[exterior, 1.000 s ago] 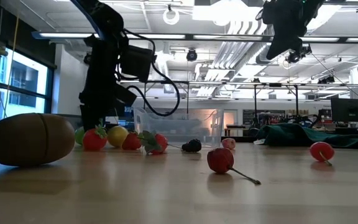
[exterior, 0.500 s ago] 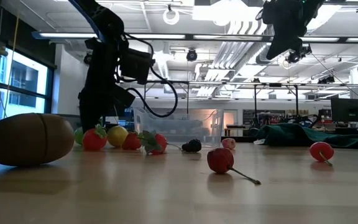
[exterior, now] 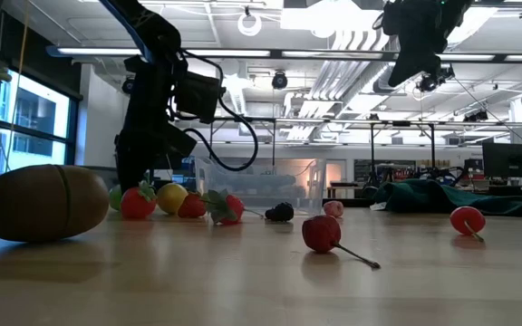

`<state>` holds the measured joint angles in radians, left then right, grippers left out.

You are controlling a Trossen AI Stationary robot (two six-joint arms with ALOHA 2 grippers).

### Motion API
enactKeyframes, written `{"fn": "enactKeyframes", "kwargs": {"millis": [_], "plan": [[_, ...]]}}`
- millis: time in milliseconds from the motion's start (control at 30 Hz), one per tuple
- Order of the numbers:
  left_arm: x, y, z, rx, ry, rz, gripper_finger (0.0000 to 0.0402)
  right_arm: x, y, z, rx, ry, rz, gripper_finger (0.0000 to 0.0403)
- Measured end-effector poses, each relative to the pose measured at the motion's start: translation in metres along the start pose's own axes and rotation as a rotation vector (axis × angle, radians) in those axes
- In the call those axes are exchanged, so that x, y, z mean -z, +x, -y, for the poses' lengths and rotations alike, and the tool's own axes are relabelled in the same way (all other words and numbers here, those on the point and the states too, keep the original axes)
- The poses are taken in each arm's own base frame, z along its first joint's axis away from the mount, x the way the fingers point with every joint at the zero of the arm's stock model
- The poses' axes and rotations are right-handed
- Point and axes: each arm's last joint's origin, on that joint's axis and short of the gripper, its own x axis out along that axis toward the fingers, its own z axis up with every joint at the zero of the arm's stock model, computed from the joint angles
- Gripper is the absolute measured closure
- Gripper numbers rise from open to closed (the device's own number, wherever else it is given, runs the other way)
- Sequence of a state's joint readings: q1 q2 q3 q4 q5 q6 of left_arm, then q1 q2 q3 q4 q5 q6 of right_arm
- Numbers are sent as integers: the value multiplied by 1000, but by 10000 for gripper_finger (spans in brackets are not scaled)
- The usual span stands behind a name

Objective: Pick and placing Produce into tupperware
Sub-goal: Put the green cabbage into the transparent bin

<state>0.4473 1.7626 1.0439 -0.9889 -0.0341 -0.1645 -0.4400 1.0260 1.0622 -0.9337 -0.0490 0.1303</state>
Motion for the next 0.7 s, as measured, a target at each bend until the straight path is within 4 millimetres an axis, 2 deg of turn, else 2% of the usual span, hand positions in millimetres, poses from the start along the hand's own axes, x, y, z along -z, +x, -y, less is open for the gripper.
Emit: {"fn": "enactKeyframes", "kwargs": {"millis": [300,700], "plan": [[1,0,0,-1,-8,-4,166,0,0,0,0,0,0,402],[3,-1,-1,-13,-27,-20,162,0,0,0,0,0,0,402]]}}
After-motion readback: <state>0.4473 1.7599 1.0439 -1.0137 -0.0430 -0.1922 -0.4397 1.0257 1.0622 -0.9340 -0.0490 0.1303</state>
